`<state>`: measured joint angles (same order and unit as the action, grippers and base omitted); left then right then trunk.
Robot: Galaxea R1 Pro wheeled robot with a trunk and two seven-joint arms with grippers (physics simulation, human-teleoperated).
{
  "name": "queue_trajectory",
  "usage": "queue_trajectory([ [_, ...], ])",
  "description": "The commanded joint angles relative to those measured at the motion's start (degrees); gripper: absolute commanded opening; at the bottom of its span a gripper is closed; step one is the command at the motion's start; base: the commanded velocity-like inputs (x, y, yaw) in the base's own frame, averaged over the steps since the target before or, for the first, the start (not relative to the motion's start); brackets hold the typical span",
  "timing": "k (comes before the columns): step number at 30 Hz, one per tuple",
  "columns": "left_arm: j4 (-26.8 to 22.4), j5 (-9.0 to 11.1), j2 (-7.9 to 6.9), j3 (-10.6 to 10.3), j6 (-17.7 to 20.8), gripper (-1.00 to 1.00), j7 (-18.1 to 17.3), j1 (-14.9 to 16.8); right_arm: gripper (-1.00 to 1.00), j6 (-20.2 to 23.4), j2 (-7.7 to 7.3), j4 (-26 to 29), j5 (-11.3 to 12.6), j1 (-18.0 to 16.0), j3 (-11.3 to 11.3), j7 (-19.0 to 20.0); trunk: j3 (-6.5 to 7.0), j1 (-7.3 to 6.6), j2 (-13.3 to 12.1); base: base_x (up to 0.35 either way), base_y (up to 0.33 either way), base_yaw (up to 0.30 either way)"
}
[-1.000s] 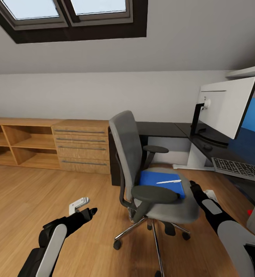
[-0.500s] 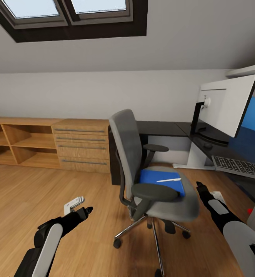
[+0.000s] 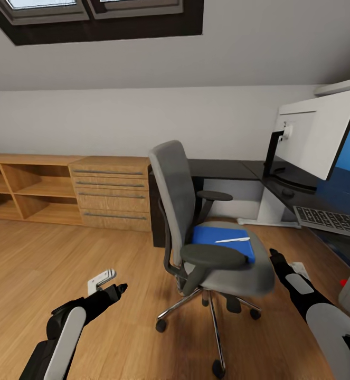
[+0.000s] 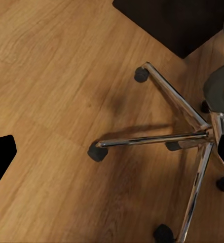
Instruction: In the bedroom, organize the workspace by keeping the computer under the desk, ensuring the monitor is on the desk, placing the keyboard on the desk next to the monitor, placing the mouse on the desk next to the keyboard, moving the folder from the swivel chair onto the desk next to the mouse, stacking the notebook on top of the folder with the pen on top of the notebook, and positioning the swivel chair next to the desk.
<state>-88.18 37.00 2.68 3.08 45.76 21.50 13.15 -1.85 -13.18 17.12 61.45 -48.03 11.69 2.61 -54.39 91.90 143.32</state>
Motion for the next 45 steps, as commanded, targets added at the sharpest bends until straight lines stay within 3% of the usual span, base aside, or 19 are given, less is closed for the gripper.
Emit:
queue_trajectory([
  [1, -0.06, 0.61, 0.04, 0.08, 0.21, 1.00, 0.47, 0.04, 1.00, -0.17, 0.00, -0.07, 0.60, -0.05, 0.00, 0.26, -0.29, 0.01, 0.04, 0.000, 0.000, 0.000],
  [4, -0.06, 0.61, 0.04, 0.08, 0.21, 1.00, 0.47, 0.04, 1.00, -0.15, -0.01, -0.07, 0.60, -0.05, 0.00, 0.23, -0.95, 0.09, 0.08, 0.000, 0.000, 0.000],
  [17, -0.06, 0.61, 0.04, 0.08, 0.29, 1.00, 0.47, 0.04, 1.00, -0.08, 0.24, -0.26, 0.68, -0.05, -0.02, 0.28, -0.95, 0.09, 0.08, 0.000, 0.000, 0.008],
  [45, 0.44, 0.19, -0.13, 0.19, 0.21, 1.00, 0.32, 0.04, 1.00, -0.16, 0.35, -0.81, 0.64, -0.05, -0.09, 0.29, -0.95, 0.09, 0.08, 0.000, 0.000, 0.231],
])
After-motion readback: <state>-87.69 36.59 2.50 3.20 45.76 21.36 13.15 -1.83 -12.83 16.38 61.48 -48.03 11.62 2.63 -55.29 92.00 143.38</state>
